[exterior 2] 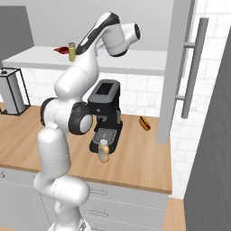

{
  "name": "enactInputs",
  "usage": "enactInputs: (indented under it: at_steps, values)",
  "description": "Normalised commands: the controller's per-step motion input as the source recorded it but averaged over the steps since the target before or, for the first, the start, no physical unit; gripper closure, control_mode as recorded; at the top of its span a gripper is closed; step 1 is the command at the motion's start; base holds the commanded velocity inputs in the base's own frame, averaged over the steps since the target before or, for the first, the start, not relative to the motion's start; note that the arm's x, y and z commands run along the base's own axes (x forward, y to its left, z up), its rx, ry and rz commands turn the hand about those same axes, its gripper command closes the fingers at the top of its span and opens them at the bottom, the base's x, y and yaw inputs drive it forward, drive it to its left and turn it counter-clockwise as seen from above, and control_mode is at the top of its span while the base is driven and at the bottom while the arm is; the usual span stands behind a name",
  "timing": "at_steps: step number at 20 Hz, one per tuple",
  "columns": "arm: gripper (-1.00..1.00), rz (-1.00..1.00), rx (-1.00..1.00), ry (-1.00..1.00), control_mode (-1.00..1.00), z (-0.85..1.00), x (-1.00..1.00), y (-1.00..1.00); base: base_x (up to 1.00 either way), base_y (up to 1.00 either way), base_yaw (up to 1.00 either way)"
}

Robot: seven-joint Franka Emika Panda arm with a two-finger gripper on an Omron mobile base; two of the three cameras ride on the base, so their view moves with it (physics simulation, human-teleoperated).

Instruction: Put the shaker and condiment bottle from the counter next to their counterparts in the cabinet.

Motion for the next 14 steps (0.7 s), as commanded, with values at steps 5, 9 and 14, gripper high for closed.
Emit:
enactInputs:
  at_steps: [5, 9, 14]
  values:
    - [-1.00, -0.13, 0.00, 0.00, -1.00, -0.12, -0.67, 0.00, 0.00, 0.00, 0.00]
    - [-1.00, -0.19, 0.00, 0.00, -1.00, -0.21, -0.82, 0.00, 0.00, 0.00, 0.00]
    - [-1.00, -0.38, 0.00, 0.00, -1.00, -0.22, -0.92, 0.00, 0.00, 0.00, 0.00]
